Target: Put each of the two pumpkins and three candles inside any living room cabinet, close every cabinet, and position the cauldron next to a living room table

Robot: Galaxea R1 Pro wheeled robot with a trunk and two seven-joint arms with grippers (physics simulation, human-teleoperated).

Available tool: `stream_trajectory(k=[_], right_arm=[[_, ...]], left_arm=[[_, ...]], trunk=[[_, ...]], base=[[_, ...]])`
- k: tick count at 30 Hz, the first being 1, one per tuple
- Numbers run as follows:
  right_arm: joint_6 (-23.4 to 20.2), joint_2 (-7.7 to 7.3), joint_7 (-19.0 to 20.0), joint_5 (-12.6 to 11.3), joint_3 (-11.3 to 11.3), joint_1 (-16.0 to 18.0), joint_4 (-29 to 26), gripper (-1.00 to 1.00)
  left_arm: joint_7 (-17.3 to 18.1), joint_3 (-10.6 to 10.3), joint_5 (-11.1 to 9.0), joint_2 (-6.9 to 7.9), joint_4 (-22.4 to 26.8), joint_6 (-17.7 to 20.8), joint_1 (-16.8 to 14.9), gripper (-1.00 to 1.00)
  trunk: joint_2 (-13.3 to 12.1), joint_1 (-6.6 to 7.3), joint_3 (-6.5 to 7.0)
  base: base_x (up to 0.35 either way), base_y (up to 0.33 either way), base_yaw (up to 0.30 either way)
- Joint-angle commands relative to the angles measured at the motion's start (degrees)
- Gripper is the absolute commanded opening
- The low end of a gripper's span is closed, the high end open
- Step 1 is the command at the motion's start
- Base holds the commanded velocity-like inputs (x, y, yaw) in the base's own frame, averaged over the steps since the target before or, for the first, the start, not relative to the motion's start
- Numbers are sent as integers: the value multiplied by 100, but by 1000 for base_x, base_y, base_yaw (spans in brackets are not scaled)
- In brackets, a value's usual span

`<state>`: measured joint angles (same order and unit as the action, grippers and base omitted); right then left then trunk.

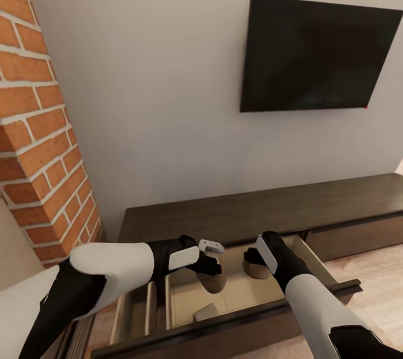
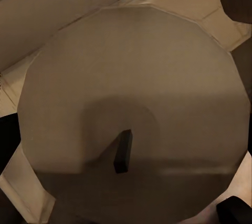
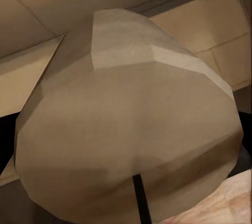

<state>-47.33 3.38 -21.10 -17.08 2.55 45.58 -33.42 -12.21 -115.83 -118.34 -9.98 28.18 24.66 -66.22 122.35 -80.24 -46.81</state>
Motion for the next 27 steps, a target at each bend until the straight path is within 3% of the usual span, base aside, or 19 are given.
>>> stream_trajectory(k=[1, 7, 13, 24, 27], right_arm=[[-19, -4, -56, -58, 25, 3, -6, -100], [-98, 1, -83, -63, 31, 3, -6, -100], [-680, 1, -152, -51, 34, 3, -6, -100], [-693, 76, -191, -25, 35, 3, -6, -100], [-630, 102, -204, -30, 35, 3, -6, -100]], left_arm=[[-27, -27, -40, -2, 10, -6, -11, -100], [-31, -27, -7, -2, 12, -33, -8, -100], [-67, -27, 8, -2, 20, -68, -11, -100], [-146, -27, 7, -2, -15, -224, -12, -100], [-149, -27, 6, -2, -19, -225, -11, -100]], trunk=[[3, -1, -6], [3, -1, -6], [83, -45, -42], [524, -287, -240], [524, -287, -240]], base=[[213, -124, 0], [72, -45, 0], [4, -2, 0], [0, 0, 0], [0, 0, 0]])
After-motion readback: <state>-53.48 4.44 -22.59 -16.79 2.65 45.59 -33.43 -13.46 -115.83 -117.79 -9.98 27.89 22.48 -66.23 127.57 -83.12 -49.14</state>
